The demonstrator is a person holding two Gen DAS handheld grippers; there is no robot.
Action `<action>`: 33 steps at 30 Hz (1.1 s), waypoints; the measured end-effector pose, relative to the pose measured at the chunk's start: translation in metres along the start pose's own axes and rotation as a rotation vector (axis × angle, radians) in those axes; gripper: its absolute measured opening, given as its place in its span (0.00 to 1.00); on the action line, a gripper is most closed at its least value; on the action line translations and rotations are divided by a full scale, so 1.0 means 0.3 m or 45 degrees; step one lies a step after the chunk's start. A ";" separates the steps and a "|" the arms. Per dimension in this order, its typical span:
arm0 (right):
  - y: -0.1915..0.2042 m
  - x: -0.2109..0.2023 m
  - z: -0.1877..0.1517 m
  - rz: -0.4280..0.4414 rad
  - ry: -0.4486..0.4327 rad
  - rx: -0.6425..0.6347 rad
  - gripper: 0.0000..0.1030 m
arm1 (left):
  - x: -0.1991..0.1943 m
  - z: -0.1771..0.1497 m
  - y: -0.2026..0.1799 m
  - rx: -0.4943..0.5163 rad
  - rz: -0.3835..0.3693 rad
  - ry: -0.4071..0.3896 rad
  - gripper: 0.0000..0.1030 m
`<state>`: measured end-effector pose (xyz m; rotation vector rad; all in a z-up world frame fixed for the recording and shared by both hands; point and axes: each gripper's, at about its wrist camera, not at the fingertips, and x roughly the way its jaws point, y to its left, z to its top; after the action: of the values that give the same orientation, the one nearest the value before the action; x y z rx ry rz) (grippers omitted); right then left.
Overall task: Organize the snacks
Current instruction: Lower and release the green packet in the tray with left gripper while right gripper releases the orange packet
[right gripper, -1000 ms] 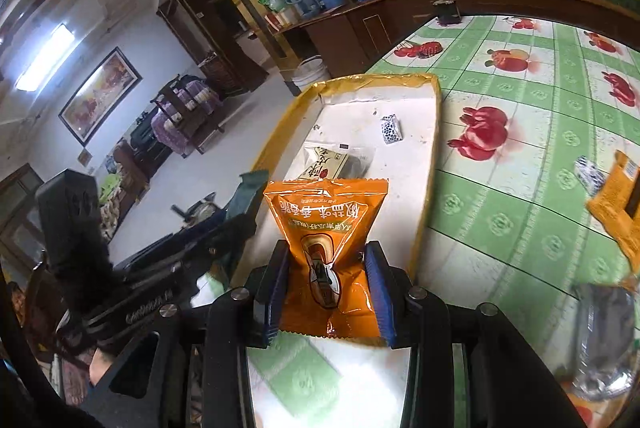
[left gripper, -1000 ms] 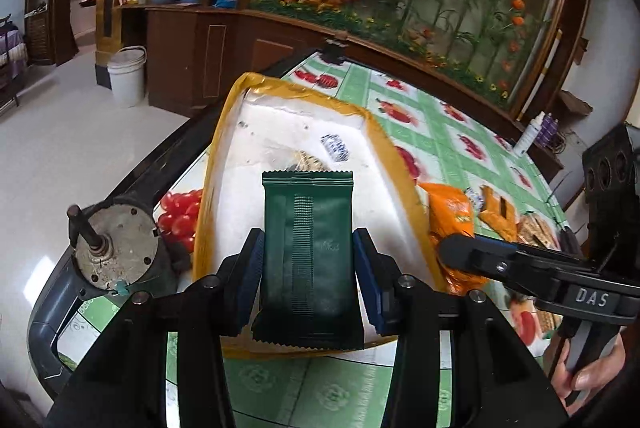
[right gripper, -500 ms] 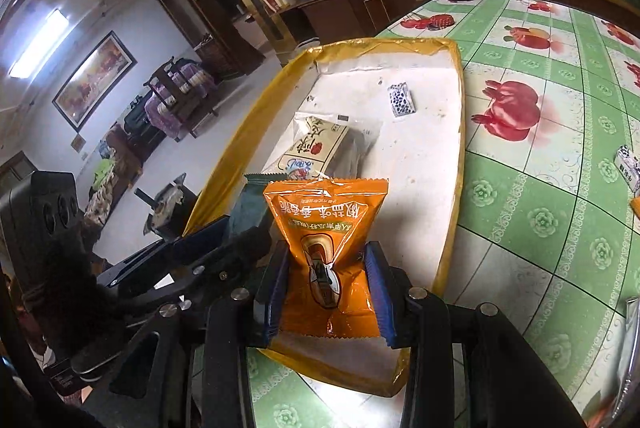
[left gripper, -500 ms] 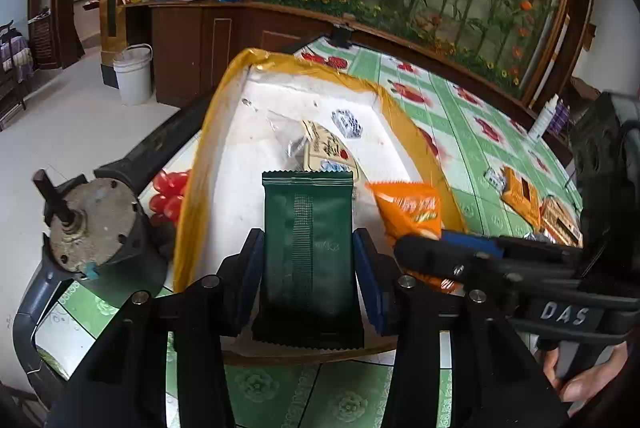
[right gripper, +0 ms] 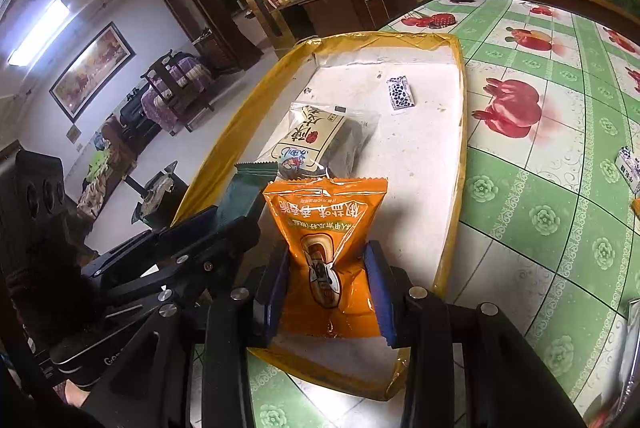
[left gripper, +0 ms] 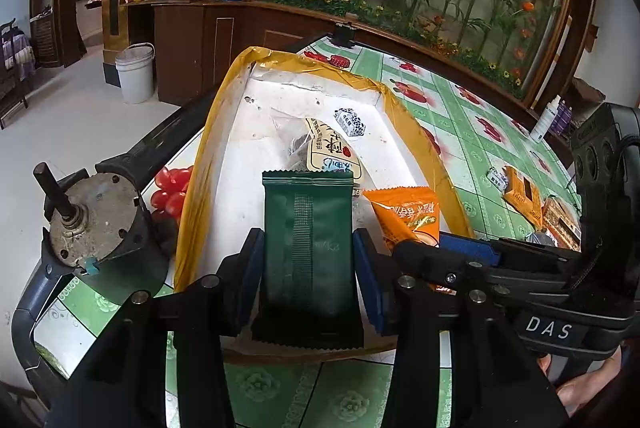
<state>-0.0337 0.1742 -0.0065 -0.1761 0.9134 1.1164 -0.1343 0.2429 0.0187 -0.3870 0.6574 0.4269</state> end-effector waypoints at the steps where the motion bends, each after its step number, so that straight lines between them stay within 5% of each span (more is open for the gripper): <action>1: 0.000 -0.001 -0.001 -0.002 -0.001 -0.001 0.37 | 0.000 0.000 0.000 0.001 0.000 0.000 0.41; 33: -0.016 -0.025 0.002 0.007 -0.023 0.033 0.41 | -0.001 -0.002 0.000 0.007 0.018 -0.003 0.41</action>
<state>-0.0305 0.1669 -0.0023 -0.1418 0.9123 1.1088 -0.1348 0.2424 0.0186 -0.3766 0.6591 0.4386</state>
